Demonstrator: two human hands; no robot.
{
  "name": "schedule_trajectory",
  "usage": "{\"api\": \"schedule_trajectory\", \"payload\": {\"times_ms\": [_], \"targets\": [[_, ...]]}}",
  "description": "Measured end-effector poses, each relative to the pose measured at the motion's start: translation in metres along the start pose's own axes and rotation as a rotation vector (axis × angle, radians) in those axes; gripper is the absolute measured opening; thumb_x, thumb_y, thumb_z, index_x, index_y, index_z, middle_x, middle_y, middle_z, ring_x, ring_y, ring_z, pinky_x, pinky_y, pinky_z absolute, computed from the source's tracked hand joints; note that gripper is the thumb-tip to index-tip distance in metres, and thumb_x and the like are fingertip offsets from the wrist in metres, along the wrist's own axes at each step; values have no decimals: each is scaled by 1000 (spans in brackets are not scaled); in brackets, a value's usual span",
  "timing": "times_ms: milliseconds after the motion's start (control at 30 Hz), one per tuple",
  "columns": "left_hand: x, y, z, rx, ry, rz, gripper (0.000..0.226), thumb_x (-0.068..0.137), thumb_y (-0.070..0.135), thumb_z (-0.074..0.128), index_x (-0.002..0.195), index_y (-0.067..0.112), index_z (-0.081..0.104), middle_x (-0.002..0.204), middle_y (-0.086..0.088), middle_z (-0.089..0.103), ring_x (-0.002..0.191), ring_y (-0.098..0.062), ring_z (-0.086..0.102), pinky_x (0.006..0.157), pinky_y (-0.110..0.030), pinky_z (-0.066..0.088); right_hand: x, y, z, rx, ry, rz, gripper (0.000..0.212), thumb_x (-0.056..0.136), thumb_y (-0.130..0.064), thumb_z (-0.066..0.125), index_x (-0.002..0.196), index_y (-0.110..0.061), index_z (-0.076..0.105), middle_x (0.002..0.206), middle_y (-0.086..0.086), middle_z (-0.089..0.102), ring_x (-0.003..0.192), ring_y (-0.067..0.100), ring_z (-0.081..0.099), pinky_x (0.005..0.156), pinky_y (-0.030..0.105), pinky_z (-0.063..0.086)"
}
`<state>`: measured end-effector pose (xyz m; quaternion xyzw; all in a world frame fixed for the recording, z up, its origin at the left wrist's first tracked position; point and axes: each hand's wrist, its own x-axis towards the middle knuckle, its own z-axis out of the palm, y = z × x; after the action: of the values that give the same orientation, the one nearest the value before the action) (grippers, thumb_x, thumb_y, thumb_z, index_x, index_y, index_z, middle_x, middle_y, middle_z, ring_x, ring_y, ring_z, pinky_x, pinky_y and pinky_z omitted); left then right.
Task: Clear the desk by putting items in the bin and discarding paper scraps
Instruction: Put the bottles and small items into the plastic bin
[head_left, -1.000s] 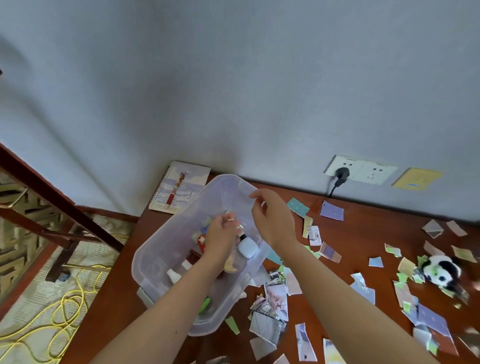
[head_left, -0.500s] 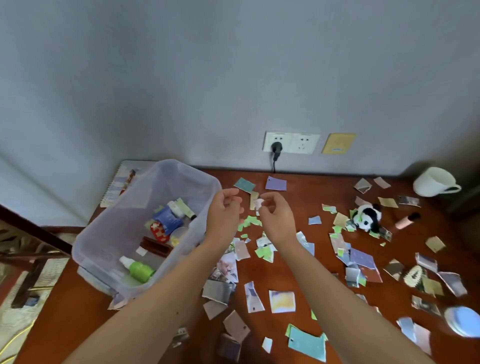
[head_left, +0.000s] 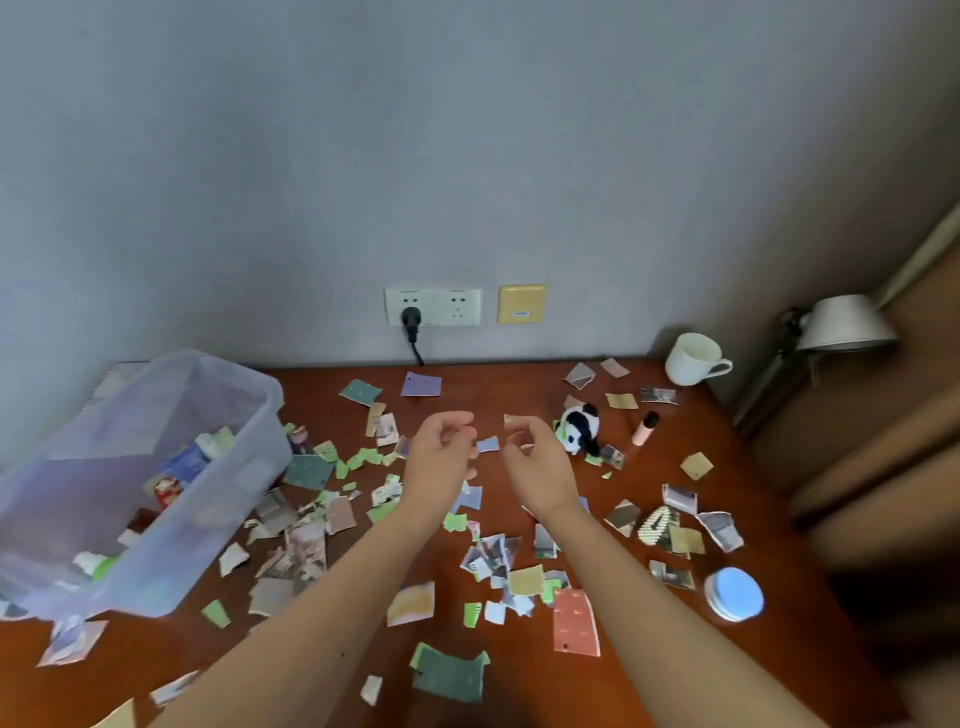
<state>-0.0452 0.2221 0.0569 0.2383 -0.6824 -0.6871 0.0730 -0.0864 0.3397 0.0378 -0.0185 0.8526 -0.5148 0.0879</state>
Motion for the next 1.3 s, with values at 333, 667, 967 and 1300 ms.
{"api": "schedule_trajectory", "payload": {"times_ms": [333,667,967,1300], "targets": [[-18,-9,100,53,-73,12,18,95,10,49,104,20,60,98,-3,63,78,-12,60,76,-35,54,8,46,-96,-28,34,3,22,90,-13,52,106,-28,56,100,-5,60,86,16,59,68,28,46],[-11,-12,163,134,-117,-17,16,97,15,50,108,18,60,94,1,62,80,-13,62,70,-28,53,28,75,-148,-4,55,54,26,89,-9,50,108,-25,57,103,-7,58,94,13,57,84,38,53],[21,-18,193,317,-118,11,24,96,16,48,117,17,59,109,-1,61,79,-9,56,63,-20,45,62,96,-169,-16,60,91,24,91,-12,52,111,-26,55,111,-2,56,93,10,56,62,20,42],[77,-26,216,443,-130,6,38,89,12,54,126,18,55,122,0,58,103,-15,56,81,-28,48,121,113,-171,-13,88,122,24,90,-11,53,108,-26,57,115,-3,56,99,11,56,70,21,44]]}}
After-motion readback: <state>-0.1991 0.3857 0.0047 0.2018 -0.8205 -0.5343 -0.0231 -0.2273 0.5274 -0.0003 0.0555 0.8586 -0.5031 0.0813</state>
